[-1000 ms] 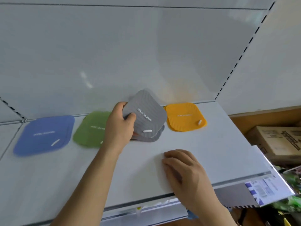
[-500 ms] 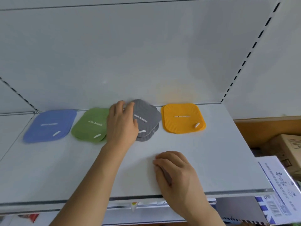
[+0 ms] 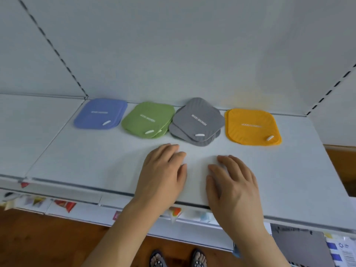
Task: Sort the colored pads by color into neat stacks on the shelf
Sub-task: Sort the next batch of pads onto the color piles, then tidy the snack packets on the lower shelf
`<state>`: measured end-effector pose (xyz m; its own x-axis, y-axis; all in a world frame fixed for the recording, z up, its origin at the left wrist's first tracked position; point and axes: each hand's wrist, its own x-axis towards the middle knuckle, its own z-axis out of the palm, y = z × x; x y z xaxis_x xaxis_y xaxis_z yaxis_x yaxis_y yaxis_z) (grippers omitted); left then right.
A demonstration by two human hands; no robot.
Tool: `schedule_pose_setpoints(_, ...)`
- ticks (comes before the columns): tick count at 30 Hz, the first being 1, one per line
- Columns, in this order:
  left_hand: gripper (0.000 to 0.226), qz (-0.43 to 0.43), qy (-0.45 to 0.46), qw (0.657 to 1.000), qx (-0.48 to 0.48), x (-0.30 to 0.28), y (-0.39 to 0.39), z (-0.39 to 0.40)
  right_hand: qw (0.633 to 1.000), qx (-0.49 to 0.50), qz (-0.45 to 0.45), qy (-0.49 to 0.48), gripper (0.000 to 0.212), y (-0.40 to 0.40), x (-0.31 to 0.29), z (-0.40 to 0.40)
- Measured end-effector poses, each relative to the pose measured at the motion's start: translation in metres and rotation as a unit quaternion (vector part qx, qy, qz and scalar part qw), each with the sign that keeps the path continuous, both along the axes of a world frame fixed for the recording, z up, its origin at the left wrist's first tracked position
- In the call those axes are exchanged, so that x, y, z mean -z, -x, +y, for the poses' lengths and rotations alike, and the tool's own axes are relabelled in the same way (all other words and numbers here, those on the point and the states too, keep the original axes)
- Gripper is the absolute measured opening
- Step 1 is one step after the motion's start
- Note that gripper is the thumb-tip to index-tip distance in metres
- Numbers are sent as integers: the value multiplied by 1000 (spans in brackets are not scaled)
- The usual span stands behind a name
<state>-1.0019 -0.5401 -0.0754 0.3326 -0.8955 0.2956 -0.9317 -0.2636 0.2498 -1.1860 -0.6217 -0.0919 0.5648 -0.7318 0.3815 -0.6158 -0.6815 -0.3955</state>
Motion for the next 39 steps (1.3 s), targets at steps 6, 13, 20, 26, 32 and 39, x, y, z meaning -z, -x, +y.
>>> schedule_pose_setpoints(6, 33, 14, 9, 999, -44, 1, -17, 65, 1000, 8, 5, 3, 27, -21, 0, 34)
schedule_pose_setpoints(13, 35, 18, 31, 994, -103, -1, -80, 179, 999, -27, -19, -16, 28, -87, -2, 124)
schedule_pose_setpoints(20, 35, 60, 6, 967, -249, -3, -157, 335, 986, -157, -47, -31, 25, -193, -15, 236)
schedule_pose_setpoints(26, 31, 85, 0, 939, -333, 2, -219, 424, 959, -278, 28, -45, 30, -294, -18, 312)
schedule_pose_setpoints(32, 31, 107, -22, 912, -396, 9, -296, 475, 929, -351, 82, -82, 30, -409, -9, 359)
schedule_pose_setpoints(39, 36, 132, -88, 862, -482, -14, -406, 533, 879, -440, 161, -86, 52, -554, -13, 410)
